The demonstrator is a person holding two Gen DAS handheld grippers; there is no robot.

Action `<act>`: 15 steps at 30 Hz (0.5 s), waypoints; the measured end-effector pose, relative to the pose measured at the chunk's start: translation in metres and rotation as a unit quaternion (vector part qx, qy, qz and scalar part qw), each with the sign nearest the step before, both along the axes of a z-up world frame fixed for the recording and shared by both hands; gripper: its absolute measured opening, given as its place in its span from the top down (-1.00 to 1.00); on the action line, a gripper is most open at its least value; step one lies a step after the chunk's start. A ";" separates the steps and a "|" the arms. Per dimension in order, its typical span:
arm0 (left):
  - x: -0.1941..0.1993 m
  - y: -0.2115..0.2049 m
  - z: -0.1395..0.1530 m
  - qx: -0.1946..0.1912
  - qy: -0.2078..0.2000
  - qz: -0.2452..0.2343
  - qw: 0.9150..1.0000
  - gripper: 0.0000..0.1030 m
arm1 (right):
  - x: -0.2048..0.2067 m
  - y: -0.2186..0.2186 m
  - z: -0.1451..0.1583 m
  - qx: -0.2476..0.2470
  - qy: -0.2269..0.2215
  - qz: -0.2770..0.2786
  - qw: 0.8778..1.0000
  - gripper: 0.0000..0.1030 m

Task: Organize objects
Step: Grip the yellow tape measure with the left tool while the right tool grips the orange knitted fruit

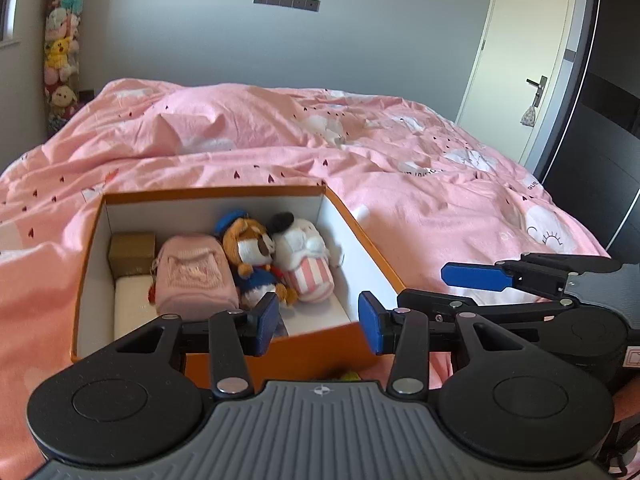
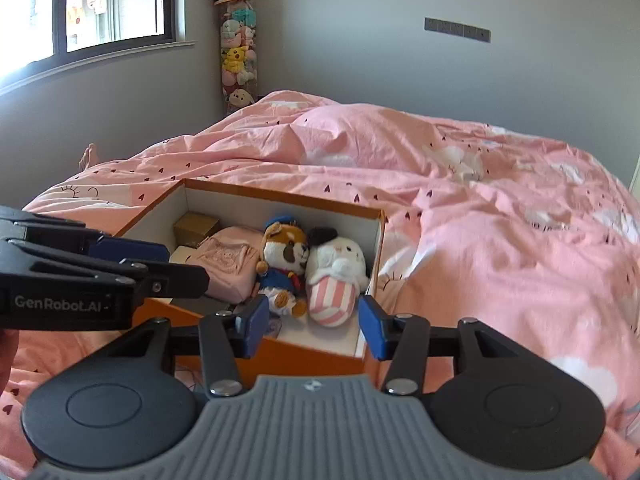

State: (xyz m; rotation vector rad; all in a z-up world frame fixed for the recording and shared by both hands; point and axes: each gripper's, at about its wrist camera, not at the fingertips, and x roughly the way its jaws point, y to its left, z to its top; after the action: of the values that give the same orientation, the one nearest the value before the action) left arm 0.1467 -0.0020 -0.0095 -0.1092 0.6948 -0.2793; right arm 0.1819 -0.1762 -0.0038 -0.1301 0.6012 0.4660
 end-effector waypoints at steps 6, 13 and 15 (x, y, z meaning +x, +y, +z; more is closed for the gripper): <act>-0.012 0.018 -0.036 -0.035 0.075 0.024 0.996 0.02 | -0.012 -0.011 -0.033 0.010 0.059 -0.048 0.997 -0.09; -0.012 0.016 -0.078 -0.029 0.139 0.034 0.989 0.00 | -0.008 -0.019 -0.073 0.023 0.134 -0.083 0.987 -0.09; -0.010 0.012 -0.084 -0.014 0.145 0.036 0.989 -0.10 | -0.005 -0.018 -0.078 0.026 0.144 -0.077 0.986 -0.08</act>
State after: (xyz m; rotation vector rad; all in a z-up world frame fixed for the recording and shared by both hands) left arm 0.1371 0.0104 -0.0938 -0.2044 0.9740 -0.2048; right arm 0.1772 -0.1946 -0.0819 0.0347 0.8760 0.3510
